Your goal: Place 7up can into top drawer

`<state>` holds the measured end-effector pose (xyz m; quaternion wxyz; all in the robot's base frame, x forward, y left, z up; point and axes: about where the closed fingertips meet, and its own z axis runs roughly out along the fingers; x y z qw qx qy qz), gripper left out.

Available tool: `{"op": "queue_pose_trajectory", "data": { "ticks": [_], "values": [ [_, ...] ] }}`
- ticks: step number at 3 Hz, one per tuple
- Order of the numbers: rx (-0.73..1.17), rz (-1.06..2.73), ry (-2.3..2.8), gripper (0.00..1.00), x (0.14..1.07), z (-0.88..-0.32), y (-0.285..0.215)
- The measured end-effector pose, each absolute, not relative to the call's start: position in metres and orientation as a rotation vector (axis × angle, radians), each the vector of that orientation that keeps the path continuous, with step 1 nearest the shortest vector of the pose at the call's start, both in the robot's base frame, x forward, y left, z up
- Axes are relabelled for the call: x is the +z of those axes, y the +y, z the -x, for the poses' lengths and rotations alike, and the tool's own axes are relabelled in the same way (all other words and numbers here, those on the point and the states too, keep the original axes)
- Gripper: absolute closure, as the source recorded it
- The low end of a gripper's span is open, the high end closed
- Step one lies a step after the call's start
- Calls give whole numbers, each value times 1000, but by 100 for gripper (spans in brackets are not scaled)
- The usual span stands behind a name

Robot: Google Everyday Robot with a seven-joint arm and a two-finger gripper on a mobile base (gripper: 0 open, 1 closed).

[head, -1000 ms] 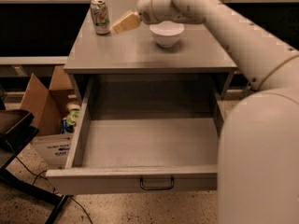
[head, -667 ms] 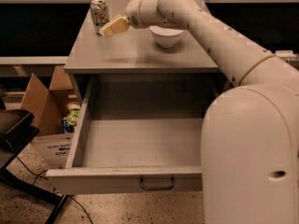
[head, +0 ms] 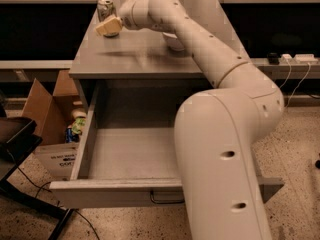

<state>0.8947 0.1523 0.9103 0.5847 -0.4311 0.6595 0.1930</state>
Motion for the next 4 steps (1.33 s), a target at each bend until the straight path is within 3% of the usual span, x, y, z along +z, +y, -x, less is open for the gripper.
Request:
{"op": "queue_pose_trajectory", "data": {
  "ticks": [1,4],
  "values": [
    [478,960,1537,4,907,-923,173],
    [536,939,1529,73,905,-938,195]
  ]
}}
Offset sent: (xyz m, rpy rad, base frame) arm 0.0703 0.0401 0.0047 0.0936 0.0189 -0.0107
